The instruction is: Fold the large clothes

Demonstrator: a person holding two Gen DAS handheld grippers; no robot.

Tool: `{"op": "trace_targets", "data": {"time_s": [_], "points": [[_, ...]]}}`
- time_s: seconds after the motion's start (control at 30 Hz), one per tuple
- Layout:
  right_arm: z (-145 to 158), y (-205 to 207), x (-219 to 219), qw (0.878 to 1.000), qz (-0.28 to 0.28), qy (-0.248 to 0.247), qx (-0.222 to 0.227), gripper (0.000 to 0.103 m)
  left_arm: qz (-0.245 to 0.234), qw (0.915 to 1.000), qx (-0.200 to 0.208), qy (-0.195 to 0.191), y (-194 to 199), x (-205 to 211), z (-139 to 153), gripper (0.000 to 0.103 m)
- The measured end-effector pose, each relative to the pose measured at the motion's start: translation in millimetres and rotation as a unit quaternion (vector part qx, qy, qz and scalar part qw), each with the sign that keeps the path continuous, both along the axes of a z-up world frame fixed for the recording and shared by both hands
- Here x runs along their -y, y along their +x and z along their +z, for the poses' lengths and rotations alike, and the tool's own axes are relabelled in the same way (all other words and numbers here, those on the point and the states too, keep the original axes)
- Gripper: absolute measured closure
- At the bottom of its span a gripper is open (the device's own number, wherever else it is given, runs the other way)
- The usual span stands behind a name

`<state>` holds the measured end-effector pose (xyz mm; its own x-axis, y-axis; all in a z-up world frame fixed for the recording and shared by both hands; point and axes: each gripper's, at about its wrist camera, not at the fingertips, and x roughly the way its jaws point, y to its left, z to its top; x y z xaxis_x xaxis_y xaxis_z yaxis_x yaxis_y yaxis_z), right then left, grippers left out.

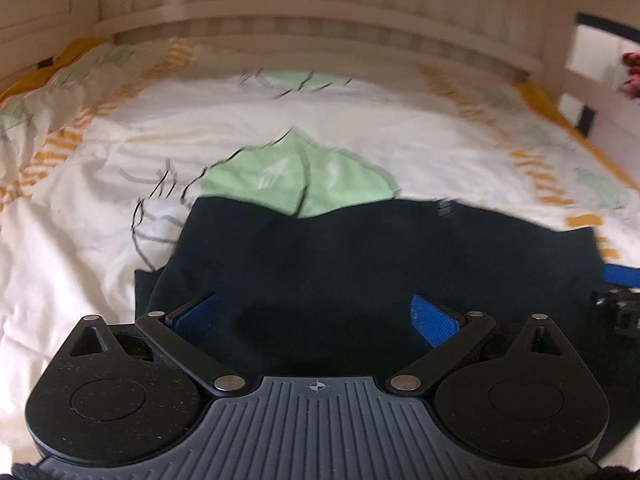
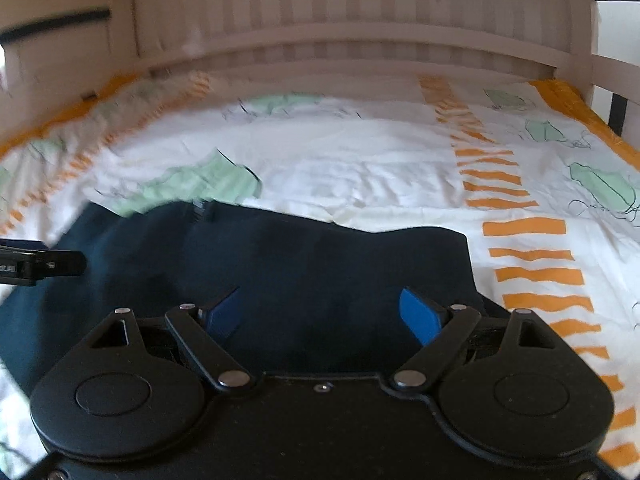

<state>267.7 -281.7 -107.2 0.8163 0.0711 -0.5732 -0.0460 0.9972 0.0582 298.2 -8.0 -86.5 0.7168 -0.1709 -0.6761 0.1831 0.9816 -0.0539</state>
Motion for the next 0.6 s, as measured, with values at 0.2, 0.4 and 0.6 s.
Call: {"op": "trace_targets", "data": {"time_s": [0.2, 0.4, 0.6], "points": [[-28.9, 32.7, 7.2, 0.998, -0.049, -0.023, -0.042, 0.002, 0.007, 0.9999, -0.013, -0.006, 14.0, -9.7, -28.0, 0.0], [-45.5, 27.2, 11.1, 0.998, -0.058, -0.006, -0.014, 0.0, 0.012, 0.9999, 0.007, -0.006, 11.8, -8.6, -36.9, 0.0], [-45.9, 28.3, 11.7, 0.998, -0.058, 0.003, -0.009, 0.0, 0.014, 0.9999, 0.006, -0.003, 15.2, -5.4, -37.7, 0.0]]}}
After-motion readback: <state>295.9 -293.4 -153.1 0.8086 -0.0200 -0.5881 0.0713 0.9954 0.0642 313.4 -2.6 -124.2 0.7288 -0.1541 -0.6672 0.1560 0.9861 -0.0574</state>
